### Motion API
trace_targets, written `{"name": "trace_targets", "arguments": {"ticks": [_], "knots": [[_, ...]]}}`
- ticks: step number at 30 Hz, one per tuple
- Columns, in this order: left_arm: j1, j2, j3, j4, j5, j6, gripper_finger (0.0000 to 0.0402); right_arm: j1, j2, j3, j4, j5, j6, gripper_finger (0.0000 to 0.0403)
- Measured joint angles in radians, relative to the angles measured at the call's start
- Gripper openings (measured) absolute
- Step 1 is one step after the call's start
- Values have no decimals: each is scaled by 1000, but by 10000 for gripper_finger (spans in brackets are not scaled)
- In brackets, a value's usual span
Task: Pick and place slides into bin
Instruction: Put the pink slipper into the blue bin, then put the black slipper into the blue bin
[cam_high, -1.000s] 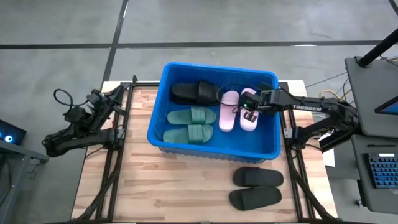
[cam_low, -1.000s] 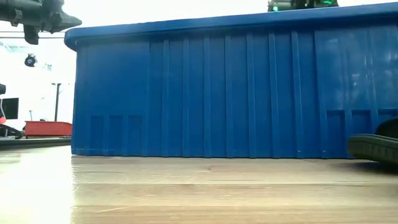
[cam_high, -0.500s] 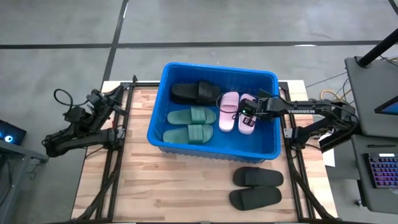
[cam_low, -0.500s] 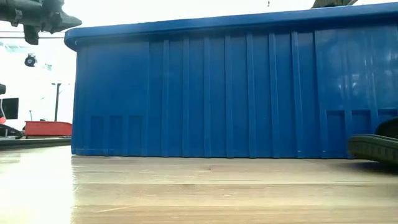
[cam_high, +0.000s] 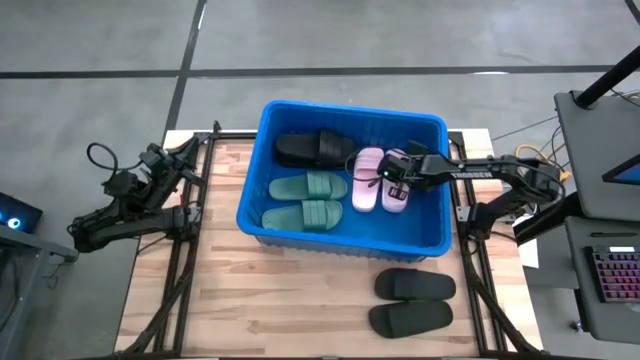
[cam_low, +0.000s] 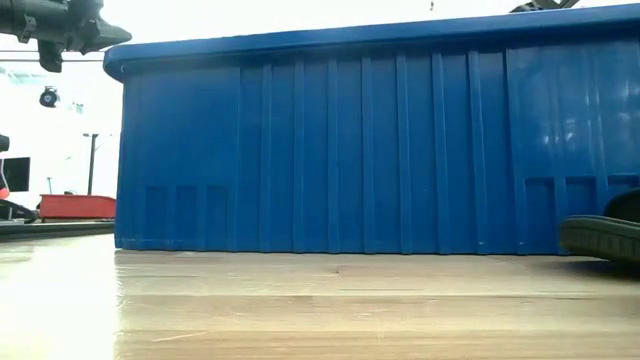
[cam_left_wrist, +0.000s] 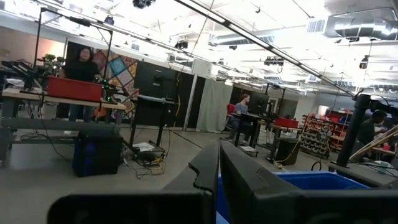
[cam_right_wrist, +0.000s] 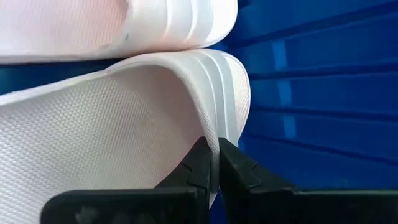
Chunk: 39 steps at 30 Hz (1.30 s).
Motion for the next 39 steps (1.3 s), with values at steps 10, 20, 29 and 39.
{"name": "trace_targets", "arguments": {"ticks": [10, 20, 29, 39], "knots": [[0, 0, 0, 0, 0, 0, 2, -10, 32, 2, 1, 0, -31, 13], [0, 0, 0, 1, 0, 0, 2, -20, 6, 32, 2, -79, -50, 71], [0, 0, 0, 0, 0, 0, 2, -22, 6, 88, -54, -91, -84, 139], [0, 0, -1, 0, 1, 0, 2, -24, 5, 259, -273, -138, 86, 171]]}}
